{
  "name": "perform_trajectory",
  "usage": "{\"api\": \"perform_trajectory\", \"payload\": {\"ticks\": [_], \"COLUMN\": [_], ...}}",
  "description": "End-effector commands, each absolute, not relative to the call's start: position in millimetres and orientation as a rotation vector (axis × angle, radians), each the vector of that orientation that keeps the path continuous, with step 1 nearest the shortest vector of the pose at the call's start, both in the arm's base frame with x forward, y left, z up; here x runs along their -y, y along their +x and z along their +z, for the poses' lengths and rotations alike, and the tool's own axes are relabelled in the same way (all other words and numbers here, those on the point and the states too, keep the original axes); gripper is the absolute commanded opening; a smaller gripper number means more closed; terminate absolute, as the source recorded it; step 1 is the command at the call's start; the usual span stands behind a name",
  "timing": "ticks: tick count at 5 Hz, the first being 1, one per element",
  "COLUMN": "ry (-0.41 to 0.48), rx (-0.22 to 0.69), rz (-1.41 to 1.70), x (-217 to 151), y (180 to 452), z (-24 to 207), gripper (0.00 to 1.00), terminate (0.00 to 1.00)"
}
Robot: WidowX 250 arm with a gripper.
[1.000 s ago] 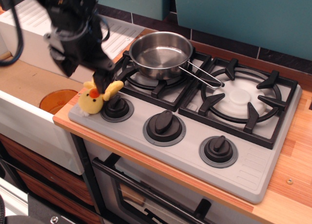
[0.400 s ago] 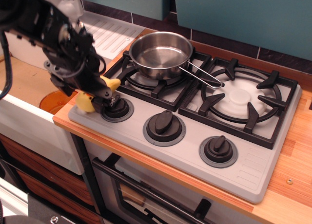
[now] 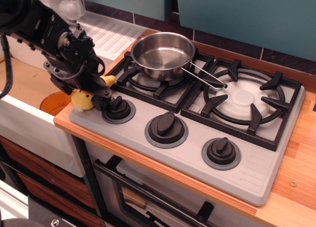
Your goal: Put pan on stove and put stuffedduck in pan
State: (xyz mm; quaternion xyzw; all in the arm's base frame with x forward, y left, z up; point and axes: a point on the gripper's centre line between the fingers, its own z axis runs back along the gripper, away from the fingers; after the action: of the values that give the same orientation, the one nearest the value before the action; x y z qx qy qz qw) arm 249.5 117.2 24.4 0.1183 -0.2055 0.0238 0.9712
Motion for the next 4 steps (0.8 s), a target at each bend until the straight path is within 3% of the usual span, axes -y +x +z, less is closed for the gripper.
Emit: {"api": "perform_trajectory", "payload": {"ticks": [1,2,4], "ry": [0.226,0.248,0.306], "rx": [0.33,0.299,0.24], "rz": [0.032,0.026,0.011], "x": [-111.0,-114.1,-117.9], "y": [255.9,256.3,266.5], "z": [35.1,50.8,104.8], "gripper": [0.0,0.0,0.0], "terminate": [0.0,0.0,0.0]}}
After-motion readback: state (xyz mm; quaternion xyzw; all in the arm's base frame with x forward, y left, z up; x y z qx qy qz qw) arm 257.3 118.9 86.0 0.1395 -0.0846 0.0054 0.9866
